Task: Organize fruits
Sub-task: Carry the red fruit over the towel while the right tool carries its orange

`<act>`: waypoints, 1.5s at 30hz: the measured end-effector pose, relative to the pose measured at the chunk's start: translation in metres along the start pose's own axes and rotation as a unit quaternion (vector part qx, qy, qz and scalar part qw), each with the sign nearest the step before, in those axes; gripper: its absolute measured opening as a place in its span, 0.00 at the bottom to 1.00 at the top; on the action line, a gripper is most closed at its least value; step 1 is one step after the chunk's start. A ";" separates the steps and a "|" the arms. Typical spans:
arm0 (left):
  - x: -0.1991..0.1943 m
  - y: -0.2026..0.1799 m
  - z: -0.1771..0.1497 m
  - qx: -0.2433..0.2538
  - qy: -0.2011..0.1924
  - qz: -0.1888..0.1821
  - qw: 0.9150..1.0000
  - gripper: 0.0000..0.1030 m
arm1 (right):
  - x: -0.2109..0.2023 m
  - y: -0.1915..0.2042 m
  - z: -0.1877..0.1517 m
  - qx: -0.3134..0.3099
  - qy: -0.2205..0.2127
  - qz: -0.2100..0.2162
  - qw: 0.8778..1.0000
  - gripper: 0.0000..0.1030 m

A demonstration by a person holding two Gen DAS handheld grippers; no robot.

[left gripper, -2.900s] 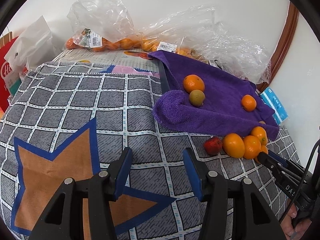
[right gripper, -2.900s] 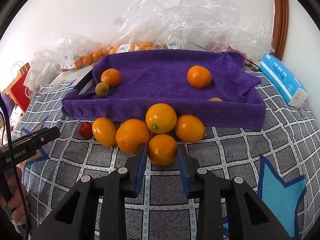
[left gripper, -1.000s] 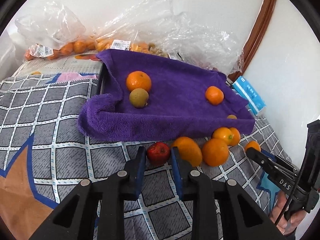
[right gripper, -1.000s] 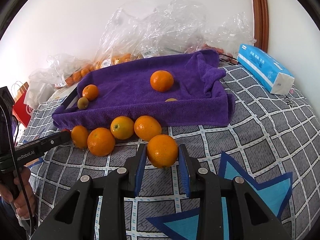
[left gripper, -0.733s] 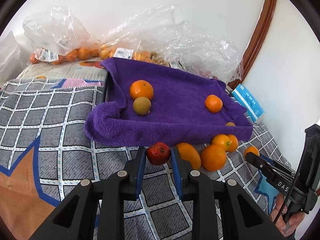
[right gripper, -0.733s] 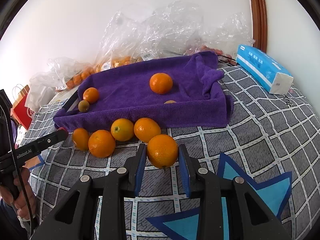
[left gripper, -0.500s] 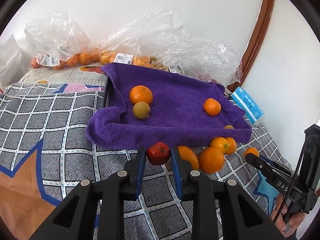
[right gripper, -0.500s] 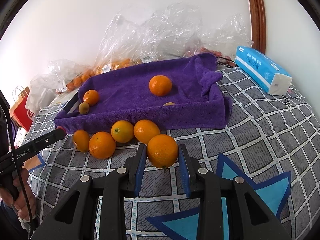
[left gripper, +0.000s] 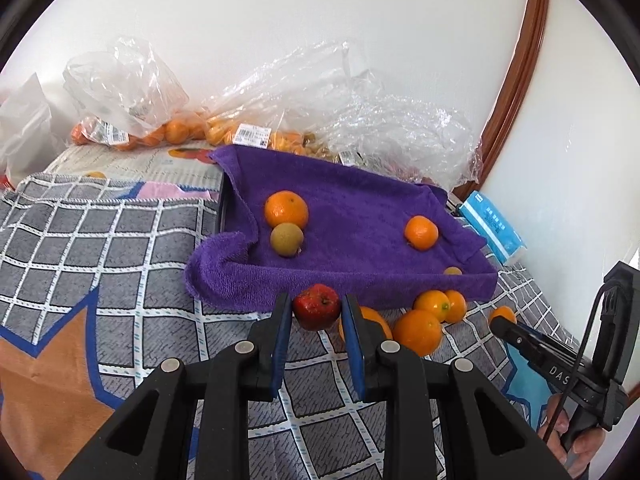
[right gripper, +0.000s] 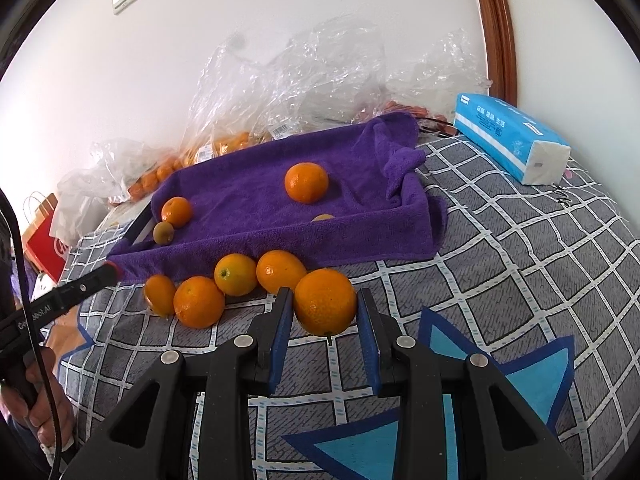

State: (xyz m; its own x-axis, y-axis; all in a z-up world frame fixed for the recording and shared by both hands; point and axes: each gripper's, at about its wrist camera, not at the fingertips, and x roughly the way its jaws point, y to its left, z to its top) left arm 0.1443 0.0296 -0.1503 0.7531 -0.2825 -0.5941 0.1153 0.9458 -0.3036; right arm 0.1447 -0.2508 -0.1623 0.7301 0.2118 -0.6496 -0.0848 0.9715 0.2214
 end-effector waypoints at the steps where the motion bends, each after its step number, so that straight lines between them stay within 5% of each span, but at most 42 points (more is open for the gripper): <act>1: -0.002 -0.001 0.000 0.004 -0.005 0.005 1.000 0.24 | 0.000 0.001 0.000 -0.002 0.000 -0.002 1.000 0.31; 6: -0.011 -0.004 0.005 0.007 -0.015 -0.001 1.000 0.24 | -0.006 -0.001 0.009 0.016 0.008 0.009 1.000 0.31; 10: -0.017 -0.007 0.018 0.009 -0.011 0.034 0.999 0.24 | -0.023 0.004 0.028 -0.004 -0.018 -0.005 1.000 0.31; 18: -0.033 -0.009 0.057 0.016 -0.045 0.037 0.998 0.24 | -0.028 0.026 0.069 -0.035 -0.049 0.000 0.998 0.31; 29: -0.001 0.013 0.097 -0.005 -0.055 0.049 0.997 0.24 | -0.005 0.045 0.116 -0.063 -0.078 -0.004 0.995 0.31; 45: 0.060 0.040 0.069 -0.029 -0.017 0.049 0.998 0.24 | 0.071 -0.004 0.106 -0.032 -0.034 -0.024 0.999 0.31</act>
State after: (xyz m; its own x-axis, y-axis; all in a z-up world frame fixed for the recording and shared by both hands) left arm 0.2390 0.0618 -0.1465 0.7801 -0.1836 -0.5981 0.0039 0.9574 -0.2887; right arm 0.2685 -0.2504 -0.1324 0.7786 0.1586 -0.6071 -0.0893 0.9857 0.1429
